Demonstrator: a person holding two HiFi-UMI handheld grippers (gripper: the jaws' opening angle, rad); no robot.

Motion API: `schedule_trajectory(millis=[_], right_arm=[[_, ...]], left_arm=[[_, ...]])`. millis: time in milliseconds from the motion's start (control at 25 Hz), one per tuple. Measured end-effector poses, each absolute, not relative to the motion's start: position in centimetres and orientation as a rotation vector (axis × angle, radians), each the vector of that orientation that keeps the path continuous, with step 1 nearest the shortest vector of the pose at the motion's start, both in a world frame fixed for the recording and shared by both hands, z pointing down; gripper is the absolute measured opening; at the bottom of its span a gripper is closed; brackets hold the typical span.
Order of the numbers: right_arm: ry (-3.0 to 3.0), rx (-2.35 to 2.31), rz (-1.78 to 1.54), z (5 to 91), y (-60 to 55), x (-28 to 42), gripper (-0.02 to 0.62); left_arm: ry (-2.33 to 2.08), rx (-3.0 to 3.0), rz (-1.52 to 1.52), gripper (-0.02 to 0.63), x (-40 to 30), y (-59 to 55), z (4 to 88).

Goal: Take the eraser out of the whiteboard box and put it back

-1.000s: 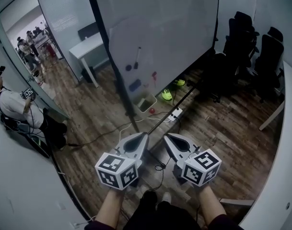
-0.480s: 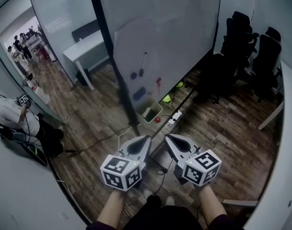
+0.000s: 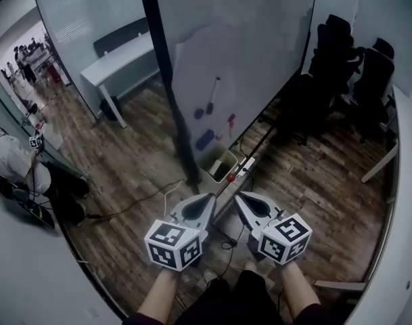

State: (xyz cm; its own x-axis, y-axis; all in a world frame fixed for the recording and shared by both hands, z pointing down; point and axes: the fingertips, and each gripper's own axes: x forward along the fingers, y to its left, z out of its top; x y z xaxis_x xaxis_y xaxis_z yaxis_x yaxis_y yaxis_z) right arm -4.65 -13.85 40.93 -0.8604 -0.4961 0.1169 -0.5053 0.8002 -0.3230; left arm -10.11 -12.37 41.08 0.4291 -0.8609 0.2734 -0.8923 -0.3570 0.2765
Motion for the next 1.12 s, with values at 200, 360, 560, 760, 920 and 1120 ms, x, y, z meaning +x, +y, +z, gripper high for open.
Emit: schedule_trajectory(millis=[200,360,560,760,920,1120], right_arm=[[-2.946,0.783,0.527,41.8,-16.2,-5.5,0.003],[-2.940,0.707,0.549,42.8,-18.5,-6.3,0.003],[-2.935,0.631,0.571,43.8,-21.1,-6.6,0.003],[-2.910,0.545,0.457,45.5,-22.4,-7.4,0.006],[-2.864,0.477,0.368,47.6,-23.5,-8.5,0.096],[-2.789,0.389,0.221,50.3,-24.4,-10.1,0.157]], left_arm=[[-1.508,2.271,0.104,0.006,-10.7,-14.5,42.4],[-1.535,2.211,0.094,0.006,-11.3,-16.7,43.9],[-1.578,2.150,0.090,0.006,-11.6,-18.5,44.9],[-1.607,2.105,0.081,0.006,-12.1,-19.3,45.7],[-1.630,2.053,0.056,0.006,-12.4,-19.8,46.8],[-1.663,1.975,0.028,0.006,-12.6,-20.0,48.5]])
